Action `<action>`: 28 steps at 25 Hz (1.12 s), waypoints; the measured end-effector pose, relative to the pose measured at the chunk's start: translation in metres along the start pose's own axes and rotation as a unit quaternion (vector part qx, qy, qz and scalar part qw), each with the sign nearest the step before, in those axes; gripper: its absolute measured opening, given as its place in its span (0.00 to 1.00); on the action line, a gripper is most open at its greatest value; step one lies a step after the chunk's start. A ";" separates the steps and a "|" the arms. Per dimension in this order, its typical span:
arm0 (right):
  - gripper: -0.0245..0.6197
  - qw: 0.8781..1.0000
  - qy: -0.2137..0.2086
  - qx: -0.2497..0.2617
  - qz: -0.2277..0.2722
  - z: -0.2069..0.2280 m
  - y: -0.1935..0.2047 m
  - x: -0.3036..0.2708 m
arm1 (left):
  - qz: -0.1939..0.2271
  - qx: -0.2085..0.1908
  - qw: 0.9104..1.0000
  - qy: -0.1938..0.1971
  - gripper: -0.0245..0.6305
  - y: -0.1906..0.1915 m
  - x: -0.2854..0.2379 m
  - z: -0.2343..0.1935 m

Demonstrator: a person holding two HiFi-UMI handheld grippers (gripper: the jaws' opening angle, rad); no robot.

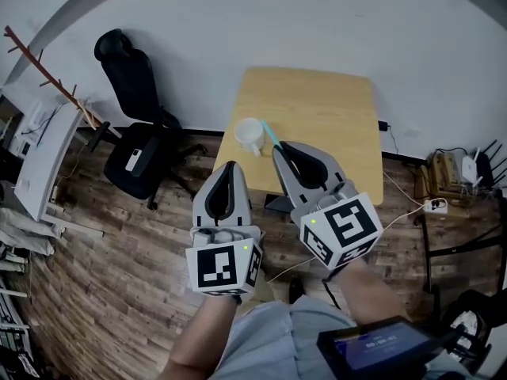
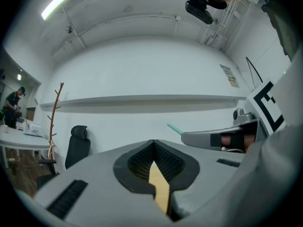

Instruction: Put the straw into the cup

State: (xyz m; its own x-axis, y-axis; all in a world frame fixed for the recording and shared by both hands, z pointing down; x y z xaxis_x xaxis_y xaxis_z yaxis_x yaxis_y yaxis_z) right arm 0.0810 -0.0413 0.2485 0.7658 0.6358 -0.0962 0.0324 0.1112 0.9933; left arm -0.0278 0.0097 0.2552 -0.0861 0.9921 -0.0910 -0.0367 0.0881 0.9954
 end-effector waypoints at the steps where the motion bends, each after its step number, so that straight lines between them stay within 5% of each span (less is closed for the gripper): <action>1: 0.07 1.000 0.001 -0.001 -0.006 0.001 0.004 -0.007 | -0.004 0.004 1.000 0.002 0.04 0.005 -0.006 -0.005; 12: 0.07 0.997 0.048 -0.030 -0.044 0.024 0.033 -0.127 | -0.037 0.023 0.997 0.061 0.04 0.043 -0.112 -0.088; 28: 0.07 0.996 0.090 0.000 0.012 0.032 -0.038 -0.256 | 0.012 0.020 0.992 0.128 0.04 0.002 -0.209 -0.190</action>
State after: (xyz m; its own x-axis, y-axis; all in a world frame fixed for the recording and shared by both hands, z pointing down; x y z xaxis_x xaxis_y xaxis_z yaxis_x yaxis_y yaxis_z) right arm -0.0961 -0.2327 0.2377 0.6386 0.7652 -0.0822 0.0154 0.0940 0.9954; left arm -0.1986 -0.2145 0.2711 -0.3363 0.9394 -0.0673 0.0070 0.0739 0.9972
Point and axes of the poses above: the fingertips, and each gripper's own axes: x backward along the fingers, z to its right, y out of its underside, the point moved 5 cm from there along x, backward along the fingers, and after that the axes turned 9 degrees about -z, right-handed, at the moved point
